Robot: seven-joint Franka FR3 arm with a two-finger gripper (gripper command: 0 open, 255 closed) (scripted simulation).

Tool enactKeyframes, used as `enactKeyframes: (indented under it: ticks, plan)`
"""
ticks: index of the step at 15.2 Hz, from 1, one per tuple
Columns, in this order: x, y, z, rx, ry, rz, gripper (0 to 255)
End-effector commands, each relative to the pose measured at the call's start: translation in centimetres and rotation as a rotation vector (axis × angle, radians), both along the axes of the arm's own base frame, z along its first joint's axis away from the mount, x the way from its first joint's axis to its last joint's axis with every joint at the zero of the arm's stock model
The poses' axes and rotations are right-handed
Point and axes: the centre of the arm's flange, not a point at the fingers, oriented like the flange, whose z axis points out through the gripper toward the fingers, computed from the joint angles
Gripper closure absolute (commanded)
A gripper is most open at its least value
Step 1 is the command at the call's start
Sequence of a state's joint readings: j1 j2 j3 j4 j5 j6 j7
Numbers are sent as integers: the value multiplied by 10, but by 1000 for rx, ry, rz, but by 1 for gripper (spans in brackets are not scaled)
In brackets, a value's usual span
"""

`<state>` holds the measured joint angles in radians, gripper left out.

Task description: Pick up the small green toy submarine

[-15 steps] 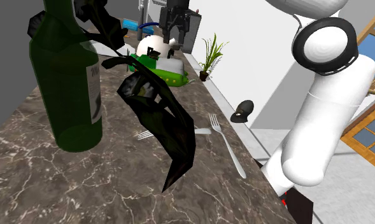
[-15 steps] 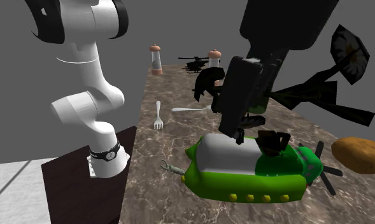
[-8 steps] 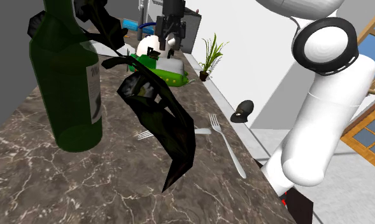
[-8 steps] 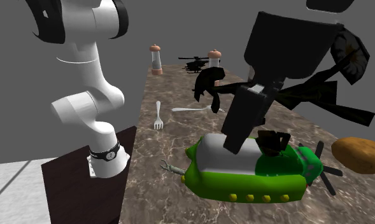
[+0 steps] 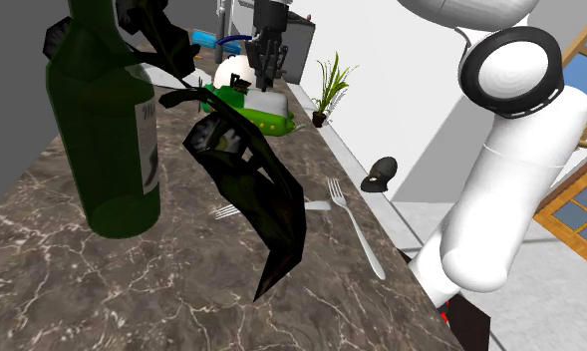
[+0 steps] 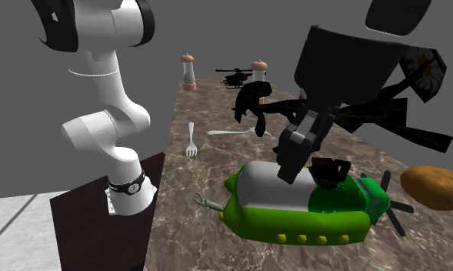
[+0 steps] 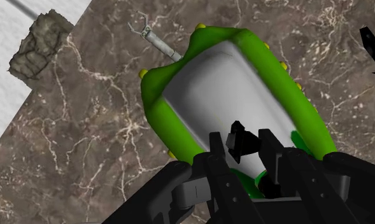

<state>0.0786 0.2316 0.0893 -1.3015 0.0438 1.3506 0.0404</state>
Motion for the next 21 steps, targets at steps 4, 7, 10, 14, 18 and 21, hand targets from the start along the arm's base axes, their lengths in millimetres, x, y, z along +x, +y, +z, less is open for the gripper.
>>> enactKeyframes:
  ticks: [4,7,10,14,18,21]
  plan:
    - [1,-1,0,1,1,1,255]
    - [1,-1,16,1,1,1,255]
    - [1,-1,32,1,1,1,255]
    - [1,-1,53,1,1,1,255]
    - [1,-1,74,1,1,1,255]
    - [1,-1,80,1,1,1,255]
